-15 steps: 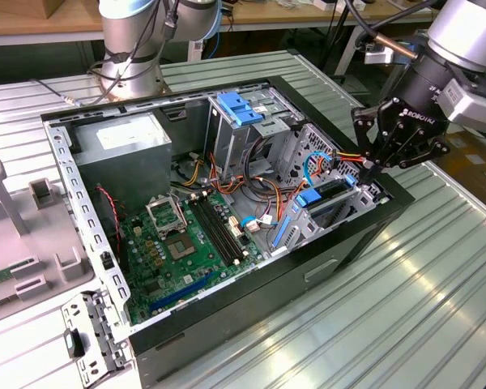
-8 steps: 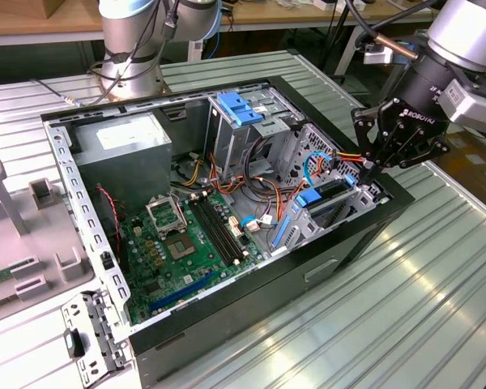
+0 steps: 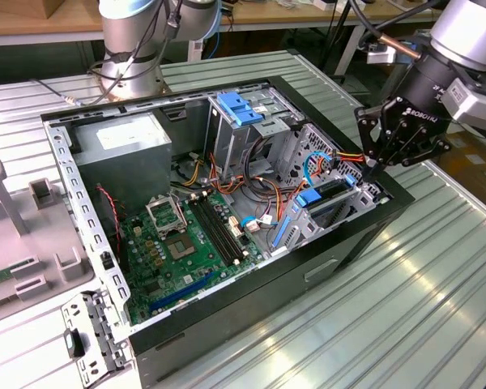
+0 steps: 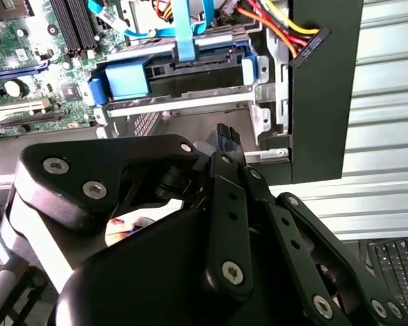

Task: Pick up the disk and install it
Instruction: 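Insert the first disk wire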

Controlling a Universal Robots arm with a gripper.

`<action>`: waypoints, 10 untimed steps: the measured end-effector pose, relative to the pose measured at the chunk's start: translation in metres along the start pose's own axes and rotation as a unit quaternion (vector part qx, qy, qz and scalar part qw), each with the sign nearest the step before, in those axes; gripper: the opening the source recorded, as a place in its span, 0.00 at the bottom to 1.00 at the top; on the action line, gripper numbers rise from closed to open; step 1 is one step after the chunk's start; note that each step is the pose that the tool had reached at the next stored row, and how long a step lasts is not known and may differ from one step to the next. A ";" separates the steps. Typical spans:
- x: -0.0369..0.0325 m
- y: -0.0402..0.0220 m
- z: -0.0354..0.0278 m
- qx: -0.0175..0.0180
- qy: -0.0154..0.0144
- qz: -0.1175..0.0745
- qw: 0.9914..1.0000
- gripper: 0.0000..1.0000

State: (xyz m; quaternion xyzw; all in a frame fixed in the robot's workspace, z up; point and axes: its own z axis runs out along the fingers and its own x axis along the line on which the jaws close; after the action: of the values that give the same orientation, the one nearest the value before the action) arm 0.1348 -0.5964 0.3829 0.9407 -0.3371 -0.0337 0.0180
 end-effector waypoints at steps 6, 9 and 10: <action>0.0016 -0.0078 0.0027 0.000 -0.001 0.011 1.000 0.11; 0.0021 -0.0093 0.0048 0.001 -0.002 0.032 0.999 0.11; 0.0018 -0.0113 0.0051 0.001 -0.002 0.034 0.999 0.11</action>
State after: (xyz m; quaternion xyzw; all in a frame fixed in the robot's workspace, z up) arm 0.1430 -0.5888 0.3771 0.9287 -0.3687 -0.0347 0.0170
